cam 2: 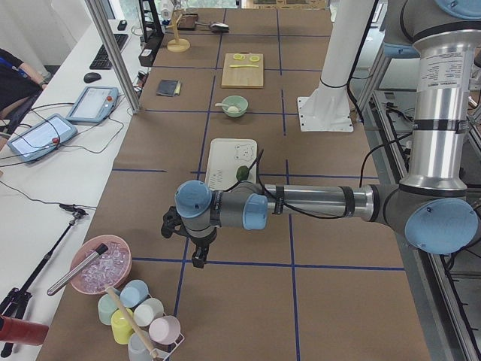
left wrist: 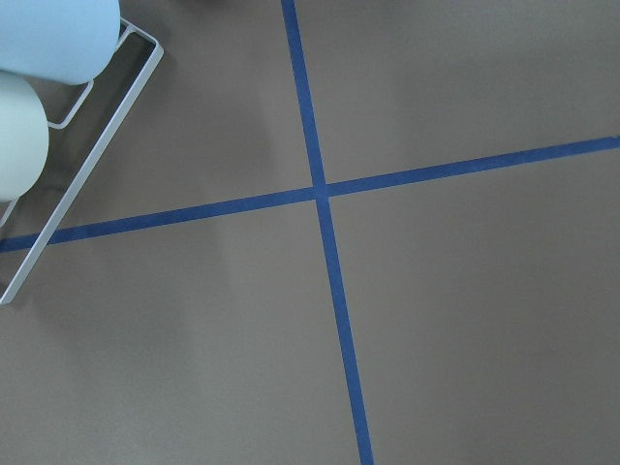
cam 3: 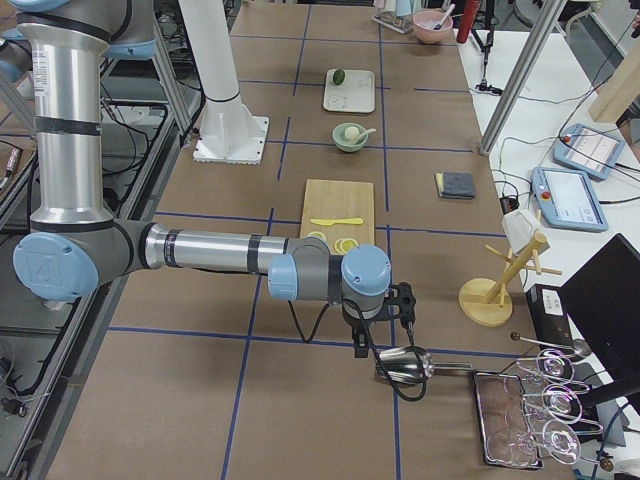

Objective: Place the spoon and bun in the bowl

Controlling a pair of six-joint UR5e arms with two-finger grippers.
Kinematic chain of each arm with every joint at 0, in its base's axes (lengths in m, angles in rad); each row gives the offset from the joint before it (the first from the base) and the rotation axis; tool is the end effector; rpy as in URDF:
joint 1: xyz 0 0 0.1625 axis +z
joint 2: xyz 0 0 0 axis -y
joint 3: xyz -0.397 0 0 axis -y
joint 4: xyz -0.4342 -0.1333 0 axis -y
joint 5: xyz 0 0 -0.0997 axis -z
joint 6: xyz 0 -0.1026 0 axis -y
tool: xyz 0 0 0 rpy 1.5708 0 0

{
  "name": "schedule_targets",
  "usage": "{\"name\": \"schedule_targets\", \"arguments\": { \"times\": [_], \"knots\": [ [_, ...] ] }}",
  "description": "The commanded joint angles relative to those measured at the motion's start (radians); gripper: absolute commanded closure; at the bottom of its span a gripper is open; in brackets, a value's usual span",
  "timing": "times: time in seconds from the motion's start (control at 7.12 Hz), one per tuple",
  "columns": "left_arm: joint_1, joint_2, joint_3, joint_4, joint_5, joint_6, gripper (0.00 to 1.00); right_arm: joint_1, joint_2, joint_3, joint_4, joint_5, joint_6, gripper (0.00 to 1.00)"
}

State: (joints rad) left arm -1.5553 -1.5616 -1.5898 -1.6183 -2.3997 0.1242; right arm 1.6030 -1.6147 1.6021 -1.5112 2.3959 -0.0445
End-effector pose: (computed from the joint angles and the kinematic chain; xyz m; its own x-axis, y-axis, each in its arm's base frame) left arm -0.0494 -0.5349 0.6187 0.6678 0.1759 -0.7232 -0.0990 0.9840 0.1480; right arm 0.0746 -0.5175 0.6294 0.6800 -0.0570 0.7310 -0.0019 0.9968 0.0796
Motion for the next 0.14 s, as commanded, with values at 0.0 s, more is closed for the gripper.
{"name": "schedule_targets", "arguments": {
  "times": [0.0],
  "knots": [
    [0.0, 0.0, -0.001, 0.0, 0.001, 0.0, 0.0, 0.0, -0.007, 0.025, -0.003, 0.011, 0.0, 0.0]
  ]
}}
